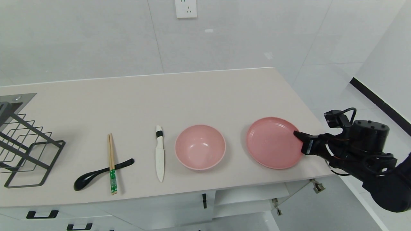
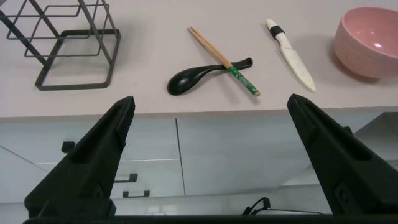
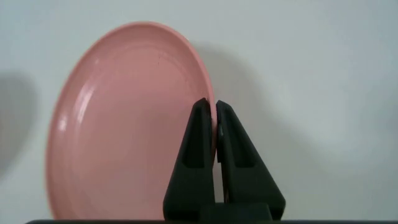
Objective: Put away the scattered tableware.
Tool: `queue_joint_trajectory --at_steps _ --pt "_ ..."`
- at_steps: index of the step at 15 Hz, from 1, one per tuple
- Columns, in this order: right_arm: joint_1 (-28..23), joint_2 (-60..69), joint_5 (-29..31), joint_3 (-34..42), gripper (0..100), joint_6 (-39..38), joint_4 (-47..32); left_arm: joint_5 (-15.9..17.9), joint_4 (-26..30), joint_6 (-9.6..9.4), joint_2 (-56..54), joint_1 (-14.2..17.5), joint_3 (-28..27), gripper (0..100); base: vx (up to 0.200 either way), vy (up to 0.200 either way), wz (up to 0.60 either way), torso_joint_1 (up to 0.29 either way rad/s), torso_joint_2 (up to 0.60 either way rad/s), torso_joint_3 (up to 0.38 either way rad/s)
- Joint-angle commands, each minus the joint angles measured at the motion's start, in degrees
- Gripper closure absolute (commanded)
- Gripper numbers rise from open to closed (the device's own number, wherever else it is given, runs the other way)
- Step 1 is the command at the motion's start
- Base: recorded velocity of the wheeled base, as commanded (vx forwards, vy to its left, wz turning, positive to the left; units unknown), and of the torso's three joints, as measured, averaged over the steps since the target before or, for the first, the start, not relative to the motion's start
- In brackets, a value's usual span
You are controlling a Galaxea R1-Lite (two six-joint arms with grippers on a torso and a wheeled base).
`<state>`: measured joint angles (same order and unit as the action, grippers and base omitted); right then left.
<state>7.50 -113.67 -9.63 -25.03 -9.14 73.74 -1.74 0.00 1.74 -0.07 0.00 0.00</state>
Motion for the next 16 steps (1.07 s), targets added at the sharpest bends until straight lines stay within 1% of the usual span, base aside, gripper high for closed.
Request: queue_joint_trajectory --at_steps 1,3,6,7,8,11,16 --pt "0.5 5.21 -0.04 3.23 100 -0.53 3.16 -0.01 0.0 0.01 0.07 0.0 0.0 0 0.0 0.0 0.0 0.0 0.0 0.0" --pt "0.41 6.7 -0.13 4.64 100 -0.53 5.71 -0.01 0.0 -0.07 0.07 0.0 0.0 0 0.0 0.0 0.0 0.0 0.0 0.0" --pt "0.5 8.02 -0.13 8.59 100 -0.35 12.66 -0.1 0.0 0.19 0.07 0.0 0.0 0 0.0 0.0 0.0 0.0 0.0 0.0" --pt "0.5 8.2 -0.21 9.29 100 -0.61 13.71 -0.1 0.0 0.1 0.07 0.0 0.0 0 0.0 0.0 0.0 0.0 0.0 0.0" --pt "0.41 9.6 -0.21 11.58 100 -0.88 15.64 -0.01 0.0 -0.34 0.07 0.0 0.0 0 0.0 0.0 0.0 0.0 0.0 0.0" --pt "0.59 13.56 -0.48 15.8 100 -0.96 15.91 0.16 0.09 -1.3 0.07 0.0 0.0 0 0.0 0.0 0.0 0.0 0.0 0.0" --pt "0.68 16.46 -0.56 17.12 100 -0.96 16.26 0.25 0.18 -1.66 0.07 0.0 0.0 0 0.0 0.0 0.0 0.0 0.0 0.0"
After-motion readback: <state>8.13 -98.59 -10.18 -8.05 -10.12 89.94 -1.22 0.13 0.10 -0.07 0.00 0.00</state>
